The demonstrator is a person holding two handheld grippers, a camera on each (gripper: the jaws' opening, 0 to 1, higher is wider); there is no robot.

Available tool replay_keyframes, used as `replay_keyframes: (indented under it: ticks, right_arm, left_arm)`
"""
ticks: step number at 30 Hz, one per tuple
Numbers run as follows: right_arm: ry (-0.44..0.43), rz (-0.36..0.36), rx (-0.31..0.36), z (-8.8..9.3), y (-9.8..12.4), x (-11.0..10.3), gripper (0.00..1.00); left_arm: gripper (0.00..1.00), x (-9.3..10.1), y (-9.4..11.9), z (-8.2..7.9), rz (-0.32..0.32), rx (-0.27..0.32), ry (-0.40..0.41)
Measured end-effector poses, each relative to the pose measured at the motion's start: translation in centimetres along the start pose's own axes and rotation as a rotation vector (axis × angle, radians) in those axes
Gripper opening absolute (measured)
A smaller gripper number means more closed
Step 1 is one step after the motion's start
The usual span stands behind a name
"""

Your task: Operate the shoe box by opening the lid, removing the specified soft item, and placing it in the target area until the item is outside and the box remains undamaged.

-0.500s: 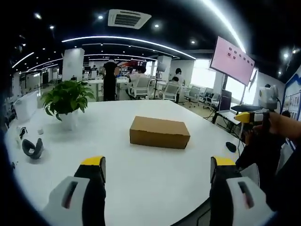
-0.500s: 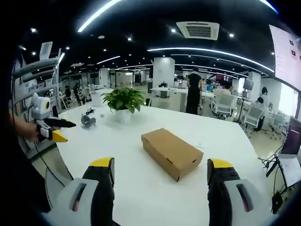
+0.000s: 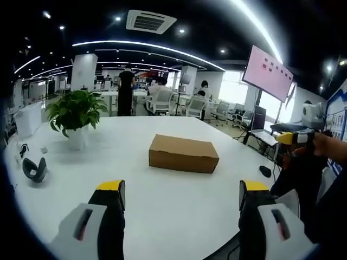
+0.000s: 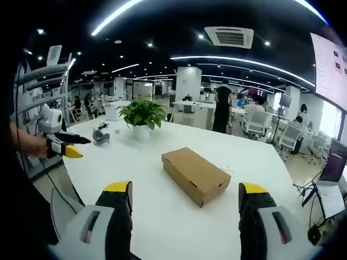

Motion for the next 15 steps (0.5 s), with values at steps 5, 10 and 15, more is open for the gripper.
replay_keyframes:
  ticks: [5,10,15]
  right_arm:
    - [0.054,0.008,-0.022,0.7,0.0,0.7,0.74]
    - [0.024,-0.002,-0.024,1.3,-0.2,0.6,0.74]
    - [-0.002,-0.061,-0.012,2.1,-1.2,0.0,0.80]
  left_arm:
    - [0.84,0.2,-0.4,-0.1,0.019,-0.006,-0.054]
    - [0.86,1.1,-1.1,0.1,0.028,-0.040,-0.051]
    - [0.91,1.3,-1.7,0.0,0.014,-0.036,0.007]
Point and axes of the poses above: the point that each gripper's makers call its tool centre point, and the gripper's own axes: y roughly backward along the fingers, x roughly to its right, z roughly out of its underside, the point moved 5 cm from there along y, roughly backward along the fingers, and after that the axes turned 9 degrees about z, right-handed, at the moved point
